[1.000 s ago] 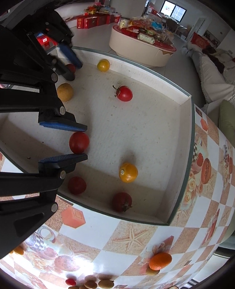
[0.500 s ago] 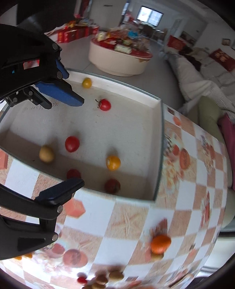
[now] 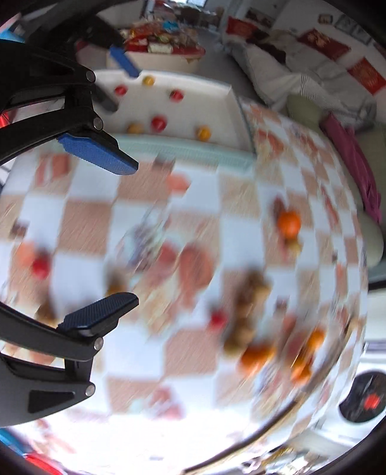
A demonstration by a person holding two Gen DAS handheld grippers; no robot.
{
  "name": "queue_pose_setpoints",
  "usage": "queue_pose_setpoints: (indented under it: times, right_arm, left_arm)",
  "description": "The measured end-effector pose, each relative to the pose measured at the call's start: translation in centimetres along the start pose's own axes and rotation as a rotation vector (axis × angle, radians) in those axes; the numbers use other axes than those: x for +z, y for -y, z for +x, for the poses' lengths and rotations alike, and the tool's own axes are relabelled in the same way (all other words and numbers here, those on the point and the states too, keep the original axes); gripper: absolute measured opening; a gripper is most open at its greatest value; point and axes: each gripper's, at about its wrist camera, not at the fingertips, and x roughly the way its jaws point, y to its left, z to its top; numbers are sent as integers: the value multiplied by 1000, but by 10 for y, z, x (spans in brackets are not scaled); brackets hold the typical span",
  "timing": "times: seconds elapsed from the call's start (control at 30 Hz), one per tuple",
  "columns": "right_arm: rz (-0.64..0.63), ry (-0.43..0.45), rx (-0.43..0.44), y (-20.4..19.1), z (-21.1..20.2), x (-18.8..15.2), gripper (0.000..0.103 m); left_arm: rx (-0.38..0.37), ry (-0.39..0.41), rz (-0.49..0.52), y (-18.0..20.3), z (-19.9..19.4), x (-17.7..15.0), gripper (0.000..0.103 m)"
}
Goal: Organize fruits
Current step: 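Move both open tools back over the fruit on the table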
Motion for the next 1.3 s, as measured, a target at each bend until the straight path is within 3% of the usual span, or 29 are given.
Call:
queue_pose_setpoints:
  times: [0.27,0.47,0.57,0.6,0.83,1.03,1.23,1.3]
  right_arm:
    - [102,-102,-73,63,-3,-61,84]
    - [161,-117,-85,87,1,-87,84]
    - [156,-114,-81,92,1,-96,75]
    - [147,-112,-82,93,2,-98,71]
    - [169,-113,-72,106,3,-110,64]
    - [163,-92,-41,108,1,-107,58]
    - [133,-72,-8,97,9,-94,44]
    - [125,-67,2,96,11,-92,39]
  left_arm:
    - [-87,-27,128,62,-4,-12,78]
    - [-125,-45,163,82,12,3,78]
    - [-161,-53,184,97,26,13,78]
    - [-171,-56,196,102,30,15,78]
    - [-216,-60,294,143,52,23,78]
    - [-225,-64,314,160,64,28,78]
    - [-229,-71,335,169,74,34,78]
    - [-231,-78,336,171,77,34,66]
